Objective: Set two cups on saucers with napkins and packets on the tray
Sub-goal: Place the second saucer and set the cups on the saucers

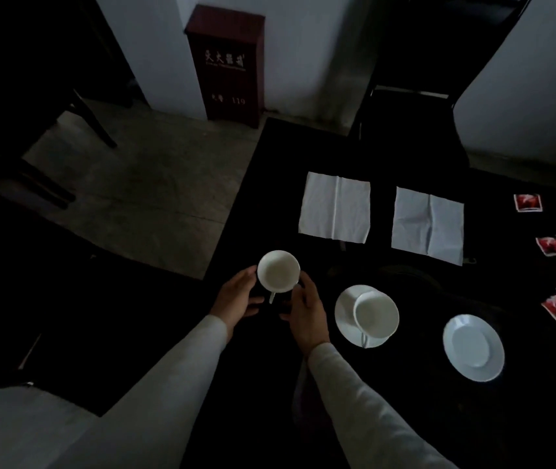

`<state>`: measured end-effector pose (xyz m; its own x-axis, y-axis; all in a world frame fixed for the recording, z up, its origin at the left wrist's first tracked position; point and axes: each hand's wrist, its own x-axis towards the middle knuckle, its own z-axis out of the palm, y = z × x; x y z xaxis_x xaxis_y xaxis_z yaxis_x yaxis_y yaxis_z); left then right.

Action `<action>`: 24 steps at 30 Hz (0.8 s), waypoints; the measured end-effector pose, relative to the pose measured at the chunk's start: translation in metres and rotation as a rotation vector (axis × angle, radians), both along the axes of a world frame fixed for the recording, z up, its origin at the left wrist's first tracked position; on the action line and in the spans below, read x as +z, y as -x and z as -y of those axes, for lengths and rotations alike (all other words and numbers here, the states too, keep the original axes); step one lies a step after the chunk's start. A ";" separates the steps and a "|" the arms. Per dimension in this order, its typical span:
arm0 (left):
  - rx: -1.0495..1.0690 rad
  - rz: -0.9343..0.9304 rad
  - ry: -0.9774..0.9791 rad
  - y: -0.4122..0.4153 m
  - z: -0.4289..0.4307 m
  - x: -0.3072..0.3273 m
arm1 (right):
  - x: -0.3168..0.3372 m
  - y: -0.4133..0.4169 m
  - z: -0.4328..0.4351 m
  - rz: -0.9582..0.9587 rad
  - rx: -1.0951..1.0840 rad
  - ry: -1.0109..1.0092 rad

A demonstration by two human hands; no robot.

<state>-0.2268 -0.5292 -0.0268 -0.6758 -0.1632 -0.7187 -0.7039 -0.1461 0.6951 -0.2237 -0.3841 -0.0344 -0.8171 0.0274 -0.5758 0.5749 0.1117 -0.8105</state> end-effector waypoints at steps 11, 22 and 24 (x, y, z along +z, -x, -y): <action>0.057 0.021 -0.113 0.006 0.001 -0.016 | -0.005 0.015 0.014 0.230 -0.243 0.326; 0.101 0.003 -0.148 -0.008 -0.002 -0.009 | 0.000 0.009 0.012 0.220 -0.239 0.336; 0.109 -0.030 -0.150 -0.013 -0.004 -0.003 | 0.006 0.005 0.011 0.206 -0.236 0.325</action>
<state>-0.2133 -0.5256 -0.0297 -0.6812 -0.1296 -0.7205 -0.6577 -0.3238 0.6801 -0.2287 -0.3947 -0.0283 -0.6773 -0.0100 -0.7356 0.7075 -0.2829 -0.6476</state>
